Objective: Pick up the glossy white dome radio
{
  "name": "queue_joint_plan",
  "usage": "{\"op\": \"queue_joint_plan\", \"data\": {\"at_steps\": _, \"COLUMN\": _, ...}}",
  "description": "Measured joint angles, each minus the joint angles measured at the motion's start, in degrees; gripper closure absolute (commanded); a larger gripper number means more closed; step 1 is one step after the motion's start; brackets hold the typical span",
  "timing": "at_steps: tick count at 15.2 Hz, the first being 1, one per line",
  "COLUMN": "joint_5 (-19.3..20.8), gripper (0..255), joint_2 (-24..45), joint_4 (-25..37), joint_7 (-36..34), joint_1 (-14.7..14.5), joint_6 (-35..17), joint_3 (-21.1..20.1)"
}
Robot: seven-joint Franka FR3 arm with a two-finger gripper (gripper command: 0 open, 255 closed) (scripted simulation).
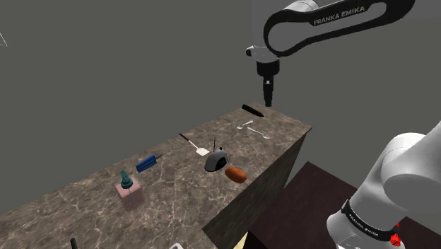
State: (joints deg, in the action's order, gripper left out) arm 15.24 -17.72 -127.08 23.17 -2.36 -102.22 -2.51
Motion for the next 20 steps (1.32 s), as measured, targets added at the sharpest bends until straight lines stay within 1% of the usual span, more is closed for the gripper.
{"op": "queue_joint_plan", "data": {"at_steps": 8, "joint_5": 7.2, "gripper": 0, "joint_2": 17.9, "joint_4": 7.2, "joint_7": 5.9, "joint_1": -1.2, "joint_6": -6.2, "joint_3": -1.5}}
{"op": "queue_joint_plan", "data": {"at_steps": 13, "joint_5": 12.6, "gripper": 0, "joint_2": 28.8, "joint_4": 13.0, "joint_7": 9.4, "joint_1": -2.0, "joint_6": -8.7, "joint_3": -2.0}}
{"op": "queue_joint_plan", "data": {"at_steps": 20, "joint_5": 20.3, "gripper": 0, "joint_2": 43.8, "joint_4": 21.3, "joint_7": 13.1, "joint_1": -4.4, "joint_6": -11.1, "joint_3": -2.3}}
